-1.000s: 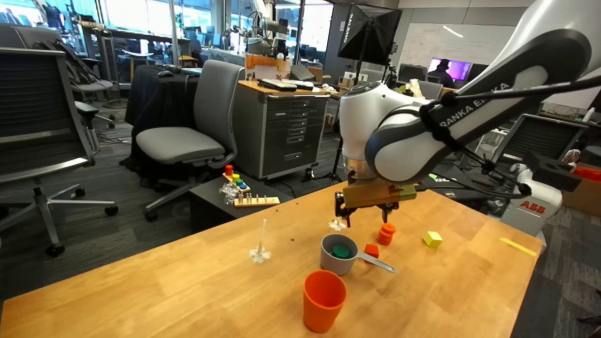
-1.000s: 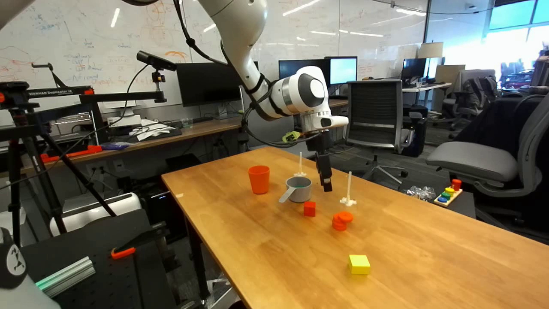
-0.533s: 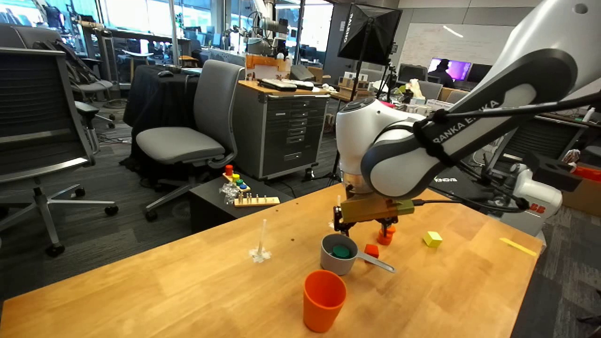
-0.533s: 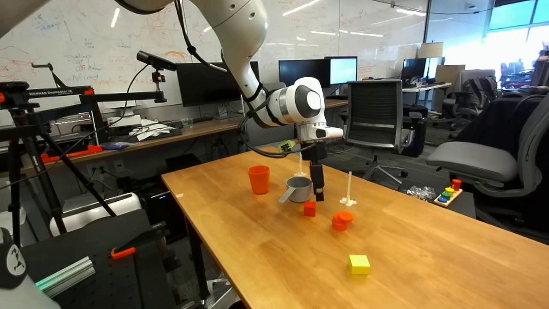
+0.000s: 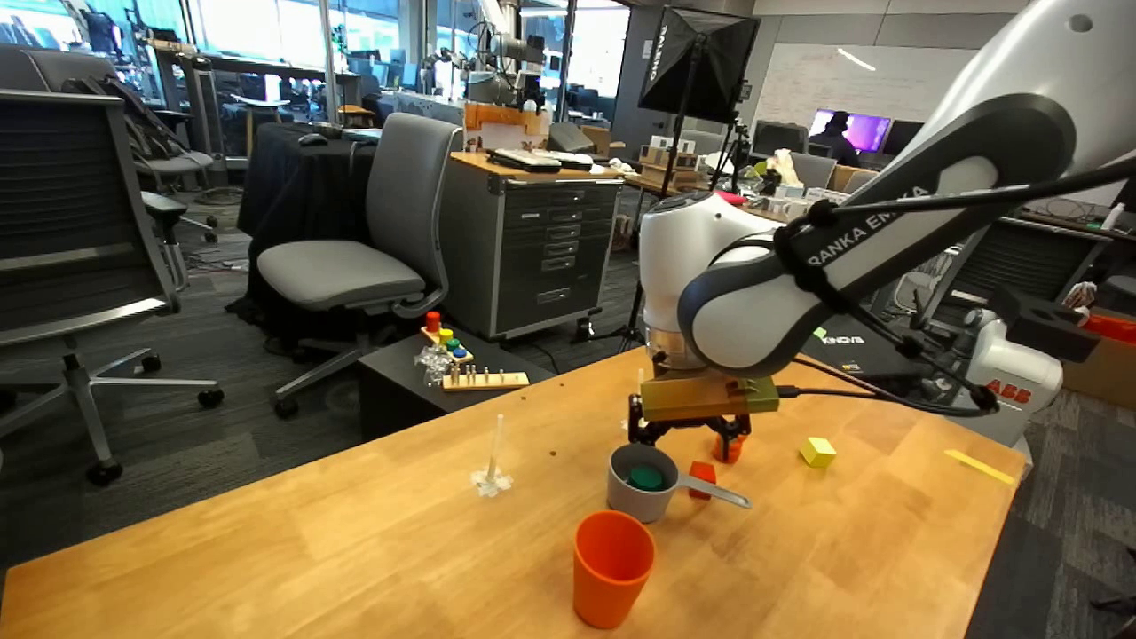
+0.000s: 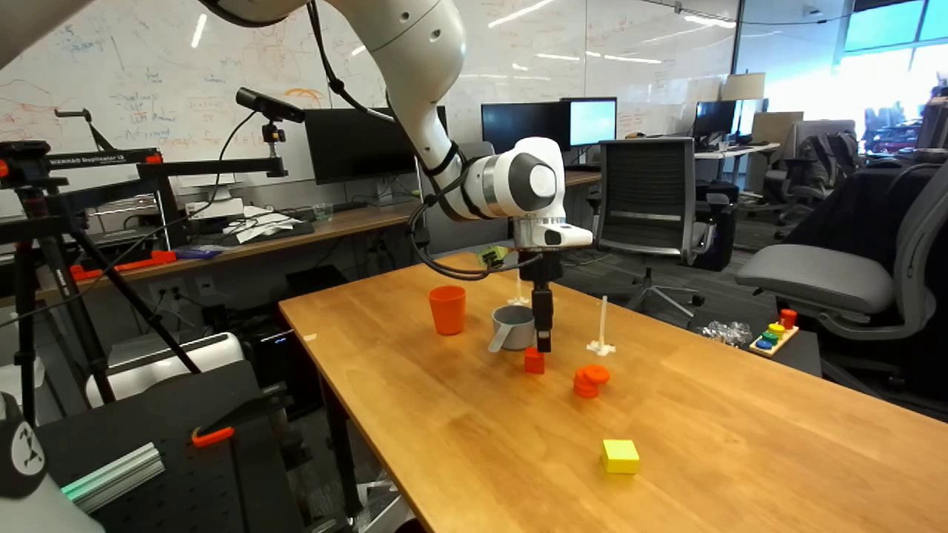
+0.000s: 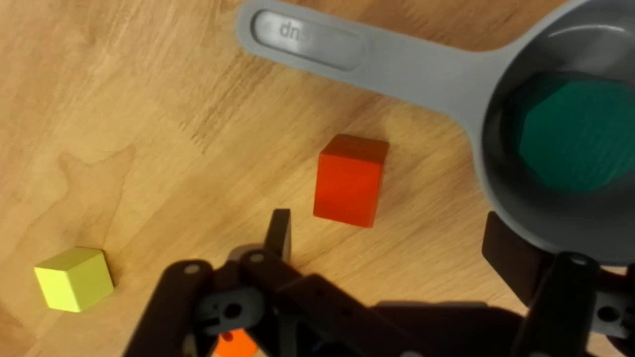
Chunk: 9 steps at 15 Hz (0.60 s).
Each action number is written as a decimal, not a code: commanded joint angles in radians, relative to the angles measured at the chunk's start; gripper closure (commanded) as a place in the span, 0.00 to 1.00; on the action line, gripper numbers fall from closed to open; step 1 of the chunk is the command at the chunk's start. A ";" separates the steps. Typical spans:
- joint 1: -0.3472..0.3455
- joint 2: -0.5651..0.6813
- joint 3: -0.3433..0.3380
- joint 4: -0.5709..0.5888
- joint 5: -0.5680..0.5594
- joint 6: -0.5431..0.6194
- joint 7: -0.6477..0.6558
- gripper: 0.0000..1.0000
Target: Remove the orange cup from the grey cup, then put the green, yellow, and orange blocks inside the grey cup
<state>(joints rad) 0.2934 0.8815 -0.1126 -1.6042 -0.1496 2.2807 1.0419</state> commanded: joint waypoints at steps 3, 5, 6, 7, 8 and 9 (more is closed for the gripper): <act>-0.029 -0.005 0.028 -0.014 0.054 0.012 -0.023 0.00; -0.026 -0.013 0.024 -0.023 0.057 0.010 -0.017 0.00; -0.024 -0.015 0.022 -0.027 0.060 0.008 -0.013 0.00; -0.024 -0.018 0.022 -0.033 0.063 0.012 -0.012 0.00; -0.025 -0.023 0.022 -0.041 0.065 0.015 -0.011 0.00; -0.025 -0.029 0.022 -0.048 0.067 0.020 -0.011 0.00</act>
<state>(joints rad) 0.2832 0.8804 -0.1094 -1.6076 -0.1071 2.2808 1.0392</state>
